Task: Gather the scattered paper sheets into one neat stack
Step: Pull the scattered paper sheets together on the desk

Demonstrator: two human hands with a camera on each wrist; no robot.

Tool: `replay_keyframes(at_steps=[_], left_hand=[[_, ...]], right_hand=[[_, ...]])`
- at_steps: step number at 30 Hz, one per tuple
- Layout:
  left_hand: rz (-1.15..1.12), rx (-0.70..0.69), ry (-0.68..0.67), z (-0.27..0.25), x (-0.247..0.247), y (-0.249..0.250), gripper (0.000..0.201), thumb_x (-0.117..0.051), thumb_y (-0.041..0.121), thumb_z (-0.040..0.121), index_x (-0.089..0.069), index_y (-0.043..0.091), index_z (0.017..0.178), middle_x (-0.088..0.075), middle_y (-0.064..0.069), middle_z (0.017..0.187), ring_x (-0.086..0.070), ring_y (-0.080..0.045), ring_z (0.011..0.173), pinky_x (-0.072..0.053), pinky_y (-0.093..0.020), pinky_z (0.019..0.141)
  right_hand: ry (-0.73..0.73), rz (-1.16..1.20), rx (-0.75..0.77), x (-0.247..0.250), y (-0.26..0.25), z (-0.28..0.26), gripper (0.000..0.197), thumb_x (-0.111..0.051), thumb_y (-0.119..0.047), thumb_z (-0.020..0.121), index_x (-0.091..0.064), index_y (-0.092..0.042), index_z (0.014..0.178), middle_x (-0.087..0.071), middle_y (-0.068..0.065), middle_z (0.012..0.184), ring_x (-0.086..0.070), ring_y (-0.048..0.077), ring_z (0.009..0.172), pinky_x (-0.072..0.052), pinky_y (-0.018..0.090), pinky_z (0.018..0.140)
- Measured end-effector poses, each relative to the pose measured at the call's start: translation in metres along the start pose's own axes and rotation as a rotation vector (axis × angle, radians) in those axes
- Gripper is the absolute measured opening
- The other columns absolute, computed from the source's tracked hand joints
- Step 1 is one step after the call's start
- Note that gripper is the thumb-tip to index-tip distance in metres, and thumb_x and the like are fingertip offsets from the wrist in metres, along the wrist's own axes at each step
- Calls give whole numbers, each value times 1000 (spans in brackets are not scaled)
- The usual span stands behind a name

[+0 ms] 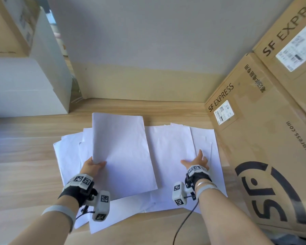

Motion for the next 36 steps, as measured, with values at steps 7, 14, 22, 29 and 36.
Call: replay_keyframes(at_steps=[7,14,22,29,36], left_hand=[[-40,65,51,3,5,-15,17,-56,0,86,-53,6,102,-55,-10,69,-50,-22,61,-44,-34,64],[-44,66,53,4,6,-17,17,-56,0,86,-53,6,103,-58,-16,80,-53,-26,67,-44,-36,68],[-51,56,47,3,6,-17,17,-55,-1,87,-53,6,102,-55,-11,72,-51,-24,63,-44,-34,67],[-56,41,50,2,3,-16,15,-54,-2,87,-51,6,101,-54,-10,70,-50,-23,60,-42,-31,56],[-50,41,30,7,4,-18,18,-55,-2,87,-53,6,102,-57,-17,83,-52,-26,67,-44,-35,68]], right_hand=[[-73,-30,1,-5,-6,11,96,-79,-27,68,-19,-24,143,-42,15,139,-46,36,124,-33,54,106],[-65,-26,-12,12,-3,11,40,-59,-24,87,-54,1,118,-58,19,127,-55,37,116,-42,46,102],[-60,-168,-146,25,15,9,54,-69,-35,79,-52,-7,122,-33,11,137,-40,34,123,-40,36,96],[-28,175,-5,25,9,8,74,-67,0,77,-28,-19,137,-52,22,129,-60,37,102,-49,42,88],[89,314,29,33,0,6,46,-54,-4,86,-47,-6,131,-59,18,127,-58,35,110,-46,37,89]])
Point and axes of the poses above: each hand's wrist, its own z-axis towards the middle knuckle, its own x-axis out of the back of the hand, y = z × x, the point moved 4 cm from there along z, towards the middle knuckle
